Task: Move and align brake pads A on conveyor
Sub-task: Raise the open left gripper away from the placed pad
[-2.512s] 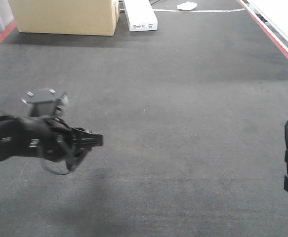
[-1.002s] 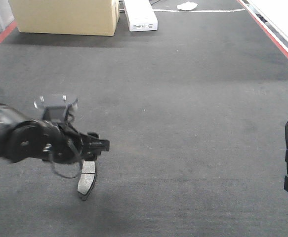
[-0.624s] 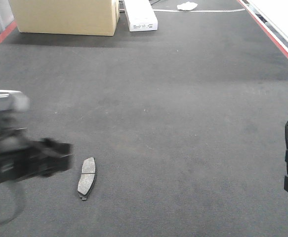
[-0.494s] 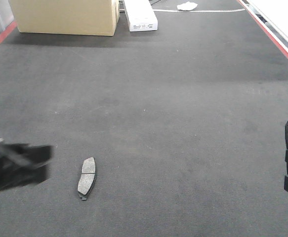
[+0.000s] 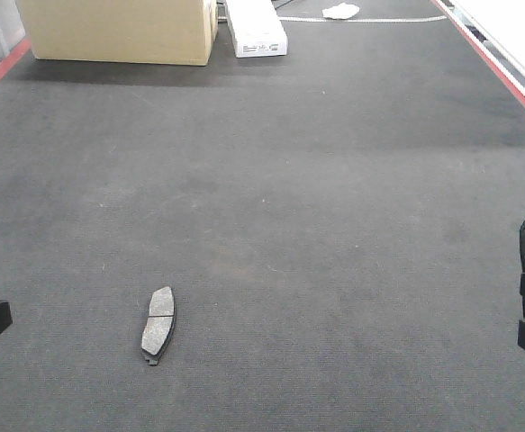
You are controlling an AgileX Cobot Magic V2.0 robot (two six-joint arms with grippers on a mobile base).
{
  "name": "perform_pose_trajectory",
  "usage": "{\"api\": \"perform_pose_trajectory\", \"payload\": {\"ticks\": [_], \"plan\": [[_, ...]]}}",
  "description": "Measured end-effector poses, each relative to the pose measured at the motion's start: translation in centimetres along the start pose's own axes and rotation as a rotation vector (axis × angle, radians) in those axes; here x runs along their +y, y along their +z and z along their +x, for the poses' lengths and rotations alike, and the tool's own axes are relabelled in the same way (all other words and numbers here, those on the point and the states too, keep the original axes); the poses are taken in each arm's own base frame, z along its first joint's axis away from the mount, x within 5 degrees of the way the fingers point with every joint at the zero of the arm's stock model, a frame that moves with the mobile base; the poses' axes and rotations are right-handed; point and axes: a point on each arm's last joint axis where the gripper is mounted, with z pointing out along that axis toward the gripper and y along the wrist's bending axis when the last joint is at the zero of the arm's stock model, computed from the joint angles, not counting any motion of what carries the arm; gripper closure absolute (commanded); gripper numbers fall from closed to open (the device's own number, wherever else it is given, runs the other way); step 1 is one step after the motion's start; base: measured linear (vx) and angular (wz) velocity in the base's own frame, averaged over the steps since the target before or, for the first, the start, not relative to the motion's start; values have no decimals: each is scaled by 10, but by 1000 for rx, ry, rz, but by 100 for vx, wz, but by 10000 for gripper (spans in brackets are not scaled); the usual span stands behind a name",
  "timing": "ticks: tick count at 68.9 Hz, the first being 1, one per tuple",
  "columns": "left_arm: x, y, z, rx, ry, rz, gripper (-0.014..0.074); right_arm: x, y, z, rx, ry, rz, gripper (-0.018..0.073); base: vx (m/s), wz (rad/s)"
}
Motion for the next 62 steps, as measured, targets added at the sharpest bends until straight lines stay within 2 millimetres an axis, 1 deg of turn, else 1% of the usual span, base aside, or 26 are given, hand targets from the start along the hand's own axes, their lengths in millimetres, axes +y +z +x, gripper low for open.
{"api": "perform_pose_trajectory", "payload": {"ticks": [62], "plan": [[0, 0, 0, 2, 0, -1, 603, 0, 0, 0, 0, 0, 0, 489, 0, 0]]}}
